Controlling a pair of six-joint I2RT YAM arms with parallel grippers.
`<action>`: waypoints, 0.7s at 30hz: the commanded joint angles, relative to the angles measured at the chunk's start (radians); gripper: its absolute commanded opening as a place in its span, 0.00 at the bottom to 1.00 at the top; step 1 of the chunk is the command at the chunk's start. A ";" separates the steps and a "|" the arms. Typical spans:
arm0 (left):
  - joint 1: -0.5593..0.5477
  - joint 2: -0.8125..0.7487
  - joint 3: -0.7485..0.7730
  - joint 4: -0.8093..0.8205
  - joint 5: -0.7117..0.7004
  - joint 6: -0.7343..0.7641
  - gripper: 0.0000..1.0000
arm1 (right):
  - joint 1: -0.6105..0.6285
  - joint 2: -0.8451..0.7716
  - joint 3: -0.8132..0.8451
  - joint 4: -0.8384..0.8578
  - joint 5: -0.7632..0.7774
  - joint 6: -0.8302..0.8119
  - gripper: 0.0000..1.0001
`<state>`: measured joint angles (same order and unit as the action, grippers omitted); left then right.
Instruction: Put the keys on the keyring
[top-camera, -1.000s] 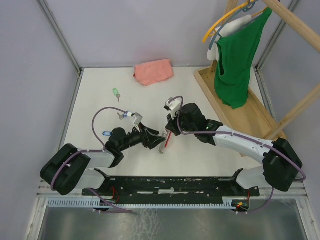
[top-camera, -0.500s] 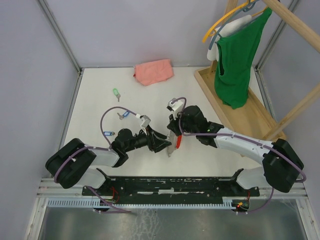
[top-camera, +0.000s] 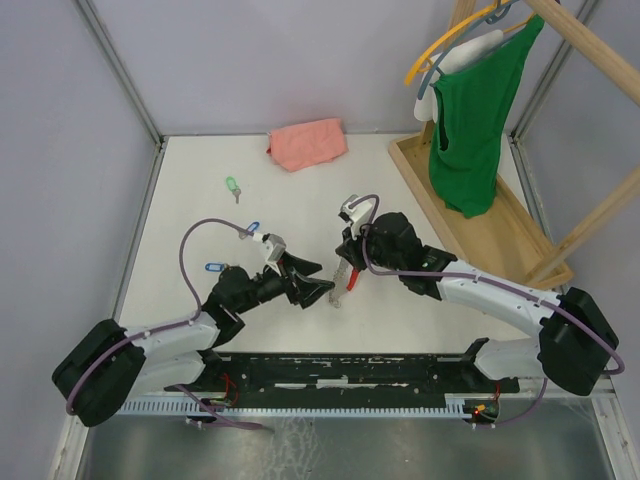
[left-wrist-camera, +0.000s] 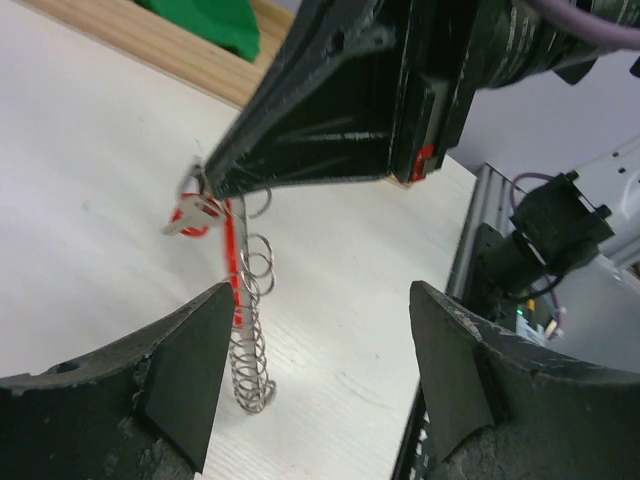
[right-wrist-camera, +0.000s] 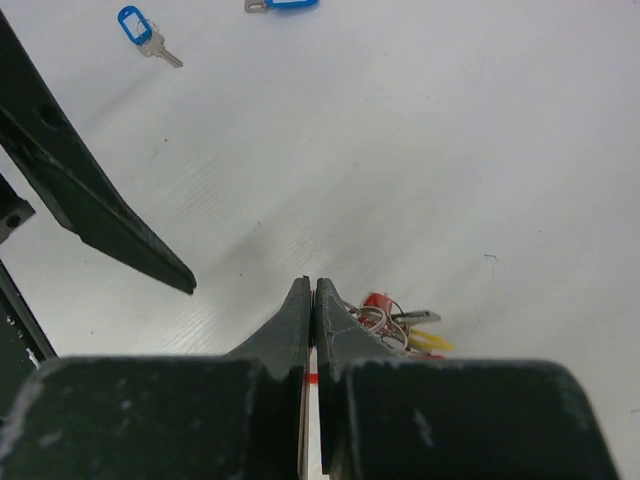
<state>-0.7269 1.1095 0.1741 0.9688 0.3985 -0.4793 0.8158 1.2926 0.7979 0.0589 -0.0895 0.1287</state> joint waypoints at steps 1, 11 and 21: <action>-0.003 -0.098 0.059 -0.129 -0.155 0.160 0.78 | -0.001 -0.048 0.009 0.055 -0.003 -0.013 0.01; -0.003 0.068 0.105 0.033 -0.123 0.146 0.68 | -0.001 -0.053 0.018 0.056 0.002 0.027 0.01; -0.003 0.217 0.148 0.122 -0.097 0.179 0.62 | -0.001 -0.048 0.017 0.069 -0.031 0.062 0.01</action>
<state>-0.7269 1.2793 0.2779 0.9703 0.2893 -0.3519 0.8158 1.2724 0.7948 0.0586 -0.0982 0.1631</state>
